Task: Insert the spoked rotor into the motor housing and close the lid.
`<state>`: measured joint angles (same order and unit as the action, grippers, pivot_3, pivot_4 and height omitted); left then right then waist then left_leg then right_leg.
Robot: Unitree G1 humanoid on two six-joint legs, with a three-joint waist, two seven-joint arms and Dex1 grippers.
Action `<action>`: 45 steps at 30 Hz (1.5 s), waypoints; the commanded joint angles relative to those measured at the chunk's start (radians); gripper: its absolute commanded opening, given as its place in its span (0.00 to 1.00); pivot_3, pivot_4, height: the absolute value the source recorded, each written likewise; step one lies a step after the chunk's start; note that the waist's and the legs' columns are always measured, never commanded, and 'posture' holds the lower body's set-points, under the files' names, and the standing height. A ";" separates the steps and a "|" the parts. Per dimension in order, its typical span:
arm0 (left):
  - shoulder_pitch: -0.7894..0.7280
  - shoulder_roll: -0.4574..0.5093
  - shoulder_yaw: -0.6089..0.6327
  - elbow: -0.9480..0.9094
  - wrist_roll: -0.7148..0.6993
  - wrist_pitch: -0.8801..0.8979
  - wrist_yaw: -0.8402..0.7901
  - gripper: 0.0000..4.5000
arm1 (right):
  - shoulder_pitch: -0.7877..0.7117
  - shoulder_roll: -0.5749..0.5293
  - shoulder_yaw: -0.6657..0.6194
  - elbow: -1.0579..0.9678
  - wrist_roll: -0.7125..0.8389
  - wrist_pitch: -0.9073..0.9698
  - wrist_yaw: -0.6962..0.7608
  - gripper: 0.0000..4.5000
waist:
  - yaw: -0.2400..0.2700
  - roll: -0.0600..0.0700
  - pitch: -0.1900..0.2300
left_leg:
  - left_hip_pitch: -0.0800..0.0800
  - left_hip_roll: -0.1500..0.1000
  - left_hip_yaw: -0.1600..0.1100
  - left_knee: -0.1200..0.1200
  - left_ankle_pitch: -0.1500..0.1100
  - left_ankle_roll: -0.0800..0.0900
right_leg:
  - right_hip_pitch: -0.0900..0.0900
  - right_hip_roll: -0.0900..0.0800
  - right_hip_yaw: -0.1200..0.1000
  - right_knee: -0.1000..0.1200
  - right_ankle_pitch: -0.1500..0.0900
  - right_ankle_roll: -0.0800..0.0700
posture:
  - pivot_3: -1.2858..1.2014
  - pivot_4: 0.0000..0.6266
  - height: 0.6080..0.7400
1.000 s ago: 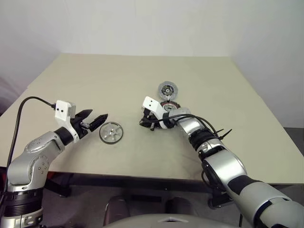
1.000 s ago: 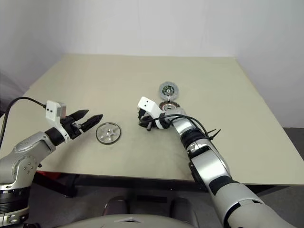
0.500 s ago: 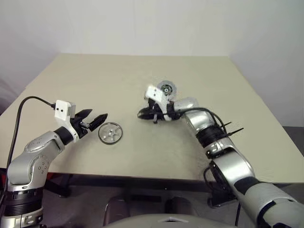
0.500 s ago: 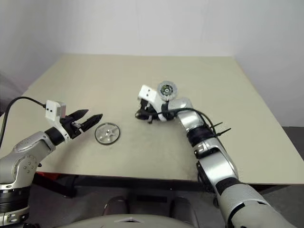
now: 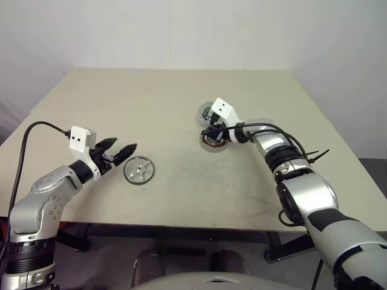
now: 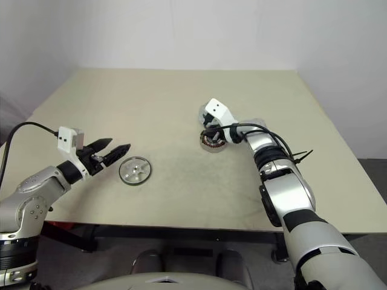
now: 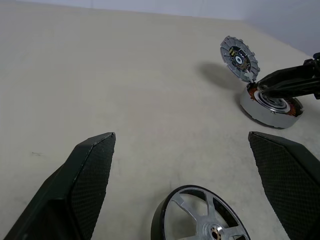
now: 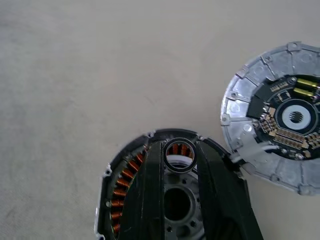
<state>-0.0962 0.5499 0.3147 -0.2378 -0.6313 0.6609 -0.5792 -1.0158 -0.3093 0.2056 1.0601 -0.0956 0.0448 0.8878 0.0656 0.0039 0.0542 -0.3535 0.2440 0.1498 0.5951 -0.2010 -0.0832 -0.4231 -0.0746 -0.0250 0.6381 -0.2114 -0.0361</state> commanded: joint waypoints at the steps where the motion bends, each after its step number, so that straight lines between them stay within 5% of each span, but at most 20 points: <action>1: -0.008 0.003 0.012 -0.016 -0.001 -0.019 0.001 1.00 | -0.035 -0.020 -0.024 -0.016 0.003 -0.025 -0.002 0.14 | 0.001 0.000 0.000 | 0.000 0.000 0.000 0.000 0.000 0.000 | 0.000 0.000 0.000 0.000 0.000 0.000 | 0.52 0.00 1.00; 42: -0.011 0.009 0.018 0.001 0.014 -0.019 0.000 1.00 | 0.055 -0.044 -0.021 -0.084 0.001 0.016 0.064 0.14 | 0.002 0.000 0.000 | 0.000 0.000 0.000 0.000 0.000 0.000 | 0.000 0.000 0.000 0.000 0.000 0.000 | 0.52 0.00 1.00; 45: -0.012 0.009 0.018 0.001 0.015 -0.019 0.001 1.00 | 0.061 -0.046 -0.015 -0.098 -0.008 0.007 0.059 0.35 | 0.001 0.000 0.000 | 0.000 0.000 0.000 0.000 0.000 0.000 | 0.000 0.000 0.000 0.000 0.000 0.000 | 0.52 0.00 1.00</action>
<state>-0.0964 0.5495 0.3147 -0.2225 -0.6144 0.6607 -0.5792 -0.9552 -0.3601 0.1957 1.0030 -0.1136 0.0626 0.9355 0.0665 0.0040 0.0546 -0.3531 0.2442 0.1500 0.5954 -0.2010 -0.0832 -0.4231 -0.0746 -0.0250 0.6385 -0.2115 -0.0362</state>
